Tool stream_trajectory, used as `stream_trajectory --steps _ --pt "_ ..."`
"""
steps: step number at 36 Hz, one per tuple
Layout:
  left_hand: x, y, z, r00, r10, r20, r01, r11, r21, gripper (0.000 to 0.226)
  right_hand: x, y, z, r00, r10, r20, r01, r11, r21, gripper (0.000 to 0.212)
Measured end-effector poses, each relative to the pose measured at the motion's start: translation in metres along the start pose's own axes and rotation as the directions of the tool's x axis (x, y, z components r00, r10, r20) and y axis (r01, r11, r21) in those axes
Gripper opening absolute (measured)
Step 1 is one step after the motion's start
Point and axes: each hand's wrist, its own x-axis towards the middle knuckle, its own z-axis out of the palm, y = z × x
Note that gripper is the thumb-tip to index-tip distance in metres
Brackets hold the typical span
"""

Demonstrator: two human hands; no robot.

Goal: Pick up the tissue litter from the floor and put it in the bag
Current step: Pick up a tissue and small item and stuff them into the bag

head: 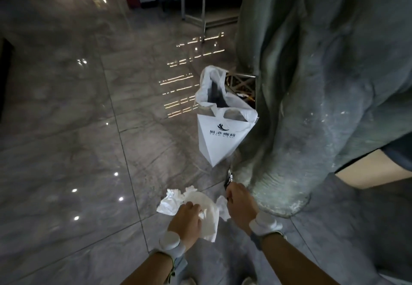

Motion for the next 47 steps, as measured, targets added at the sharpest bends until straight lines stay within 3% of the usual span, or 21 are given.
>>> stream_trajectory --steps 7,10,13,17,23,28,35,39,47 --pt "0.022 0.009 -0.070 0.996 0.059 -0.063 -0.054 0.995 0.082 0.031 0.012 -0.031 -0.049 0.991 -0.081 -0.110 0.074 0.995 -0.068 0.011" --pt "0.040 0.022 -0.086 0.998 0.064 -0.026 -0.060 0.989 0.135 0.032 0.024 -0.036 -0.072 0.986 -0.063 -0.154 0.055 0.997 -0.054 0.011" --pt "0.047 0.026 -0.092 0.999 0.049 -0.023 -0.046 0.989 0.138 0.033 0.031 -0.040 -0.078 0.973 -0.137 -0.187 0.124 0.989 -0.077 0.010" --pt "0.076 0.045 -0.112 0.998 0.036 -0.054 -0.031 0.995 0.093 0.034 0.063 -0.032 -0.108 0.976 -0.081 -0.200 0.088 0.996 0.028 0.009" --pt "0.123 0.063 -0.140 0.997 -0.023 -0.072 0.028 0.997 0.070 0.035 0.112 -0.016 -0.143 0.985 -0.061 -0.162 0.071 0.996 0.056 0.017" --pt "0.165 0.070 -0.157 0.991 -0.049 -0.124 0.055 0.997 0.045 0.032 0.165 -0.007 -0.161 0.985 -0.127 -0.118 0.128 0.992 -0.003 0.022" --pt "0.216 0.067 -0.175 0.995 -0.013 -0.103 0.020 0.998 0.063 0.033 0.223 -0.005 -0.162 0.982 -0.177 -0.059 0.169 0.978 -0.120 0.025" --pt "0.245 0.064 -0.187 0.990 0.026 -0.138 -0.017 0.998 0.067 0.032 0.249 -0.008 -0.164 0.992 -0.118 -0.052 0.114 0.991 -0.075 0.025" --pt "0.325 0.054 -0.201 0.985 0.097 -0.143 -0.084 0.992 0.096 0.030 0.315 -0.005 -0.159 0.990 -0.144 0.000 0.143 0.978 -0.152 0.011"
